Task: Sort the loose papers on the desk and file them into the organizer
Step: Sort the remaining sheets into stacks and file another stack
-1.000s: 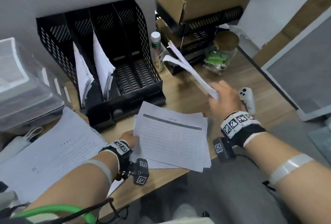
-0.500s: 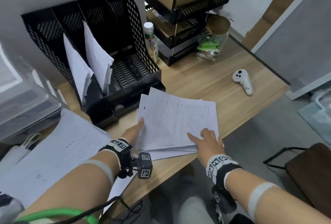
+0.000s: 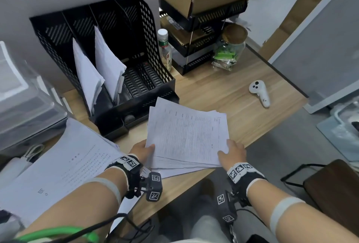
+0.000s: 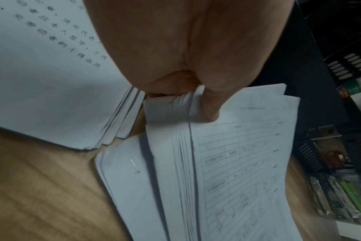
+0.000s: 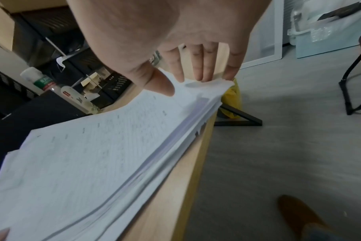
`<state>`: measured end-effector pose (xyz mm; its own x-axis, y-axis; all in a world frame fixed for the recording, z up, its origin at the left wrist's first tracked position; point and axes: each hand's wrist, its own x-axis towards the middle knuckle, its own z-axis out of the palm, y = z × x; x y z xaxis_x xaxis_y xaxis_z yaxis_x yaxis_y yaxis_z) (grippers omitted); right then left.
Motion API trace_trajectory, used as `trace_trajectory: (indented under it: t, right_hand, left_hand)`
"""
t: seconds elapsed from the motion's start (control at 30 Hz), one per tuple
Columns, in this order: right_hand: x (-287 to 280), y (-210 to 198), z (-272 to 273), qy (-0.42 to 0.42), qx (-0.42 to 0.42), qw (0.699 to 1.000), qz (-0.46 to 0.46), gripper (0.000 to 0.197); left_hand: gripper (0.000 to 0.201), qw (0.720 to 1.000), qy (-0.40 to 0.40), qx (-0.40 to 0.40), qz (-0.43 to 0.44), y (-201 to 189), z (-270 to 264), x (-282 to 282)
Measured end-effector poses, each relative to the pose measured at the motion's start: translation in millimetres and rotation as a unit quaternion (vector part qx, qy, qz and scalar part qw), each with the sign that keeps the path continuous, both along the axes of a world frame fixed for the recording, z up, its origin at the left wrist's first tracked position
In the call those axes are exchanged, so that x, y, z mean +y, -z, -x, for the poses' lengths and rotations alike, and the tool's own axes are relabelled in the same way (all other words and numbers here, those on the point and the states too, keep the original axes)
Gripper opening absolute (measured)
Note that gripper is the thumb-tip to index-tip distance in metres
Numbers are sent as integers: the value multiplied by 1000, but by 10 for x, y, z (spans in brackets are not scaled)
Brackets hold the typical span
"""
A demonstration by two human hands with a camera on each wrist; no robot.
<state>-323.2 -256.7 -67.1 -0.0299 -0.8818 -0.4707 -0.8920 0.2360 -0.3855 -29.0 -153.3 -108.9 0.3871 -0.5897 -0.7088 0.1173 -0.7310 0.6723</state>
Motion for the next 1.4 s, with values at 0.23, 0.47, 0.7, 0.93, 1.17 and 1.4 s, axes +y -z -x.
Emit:
trace_trajectory:
  t: [0.23, 0.47, 0.7, 0.93, 1.17, 1.4]
  right_hand:
    - [-128, -48, 89, 82, -46, 995, -26, 52]
    - [-106, -114, 198, 92, -161, 982, -47, 32]
    - [-423, -599, 256, -36, 45, 993, 98, 22]
    - [-696, -1166, -551, -314, 205, 861, 343, 26]
    - [-85, -1174, -1659, -539, 224, 752, 307, 23]
    - [280, -726, -2028, -499, 63, 851, 152, 59]
  left_hand:
    - [35, 998, -32, -14, 43, -93, 6, 97]
    - [47, 997, -33, -39, 51, -256, 154, 97]
    - [45, 999, -27, -17, 38, -117, -26, 170]
    - [20, 998, -12, 2, 55, -517, -17, 165]
    - [31, 991, -47, 93, 83, -780, 57, 207]
    - [65, 980, -23, 189, 61, -825, 39, 291]
